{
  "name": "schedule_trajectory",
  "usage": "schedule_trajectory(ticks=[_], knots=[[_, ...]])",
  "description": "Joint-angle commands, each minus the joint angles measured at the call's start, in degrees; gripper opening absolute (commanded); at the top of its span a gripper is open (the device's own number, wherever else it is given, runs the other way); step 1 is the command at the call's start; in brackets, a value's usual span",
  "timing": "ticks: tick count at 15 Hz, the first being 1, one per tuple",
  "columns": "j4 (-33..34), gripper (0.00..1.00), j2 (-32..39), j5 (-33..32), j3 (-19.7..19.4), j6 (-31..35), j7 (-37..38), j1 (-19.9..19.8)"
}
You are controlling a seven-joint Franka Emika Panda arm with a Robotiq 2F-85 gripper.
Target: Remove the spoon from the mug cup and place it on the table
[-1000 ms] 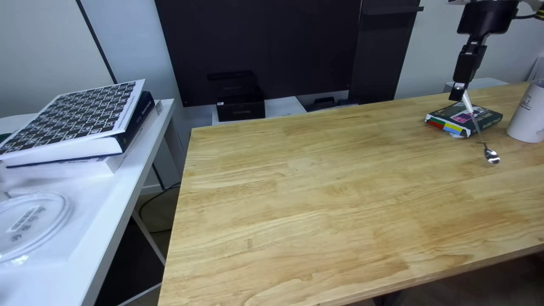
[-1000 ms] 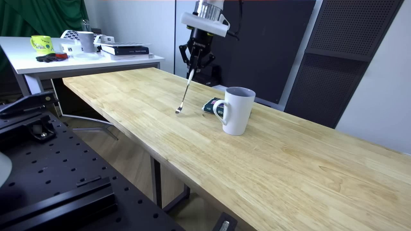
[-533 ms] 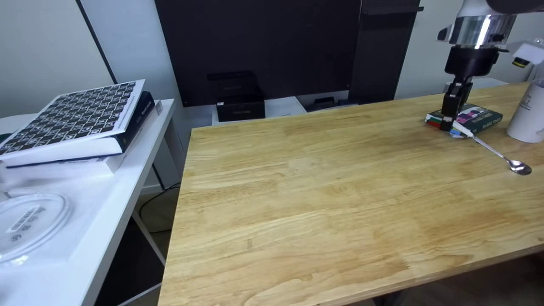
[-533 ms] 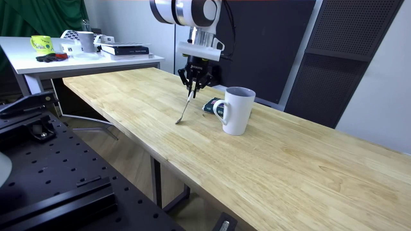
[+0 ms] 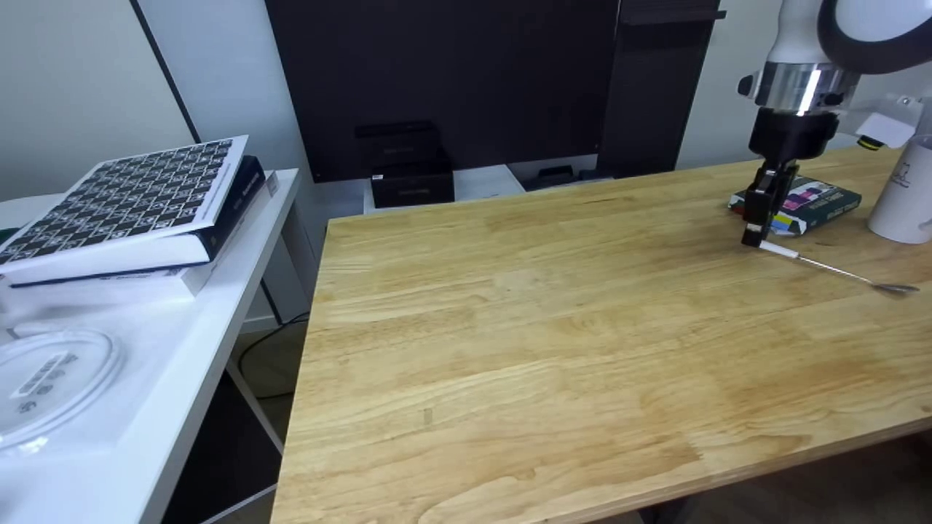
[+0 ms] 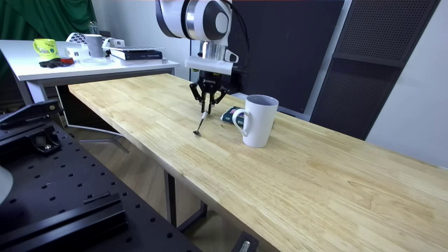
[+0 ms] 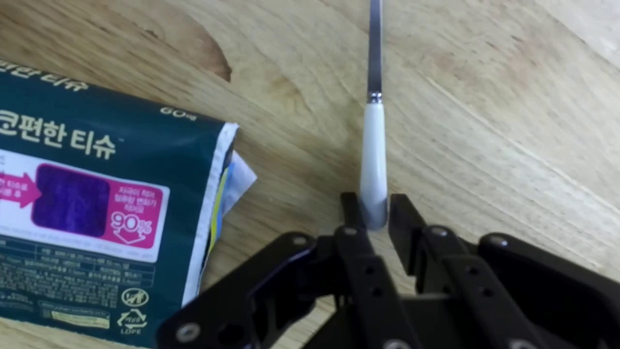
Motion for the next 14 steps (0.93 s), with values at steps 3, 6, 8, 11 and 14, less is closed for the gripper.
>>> schedule_trajectory(ticks=[3,6,8,11,14], knots=[[0.67,0.68,-7.63,-1.91,-0.94,-11.19,5.44,1.65],[1.24,0.88,-13.75,1.55,-0.64,-17.59,11.59,0.91],[1.68,0.99,-17.34,3.61,-0.74,-20.51,14.35,0.03],[1.94,1.0,-17.59,4.48,-0.31,-19.43,12.89,-0.52],[1.63,1.0,-18.73,4.76,-0.29,-19.71,12.46,-0.9]])
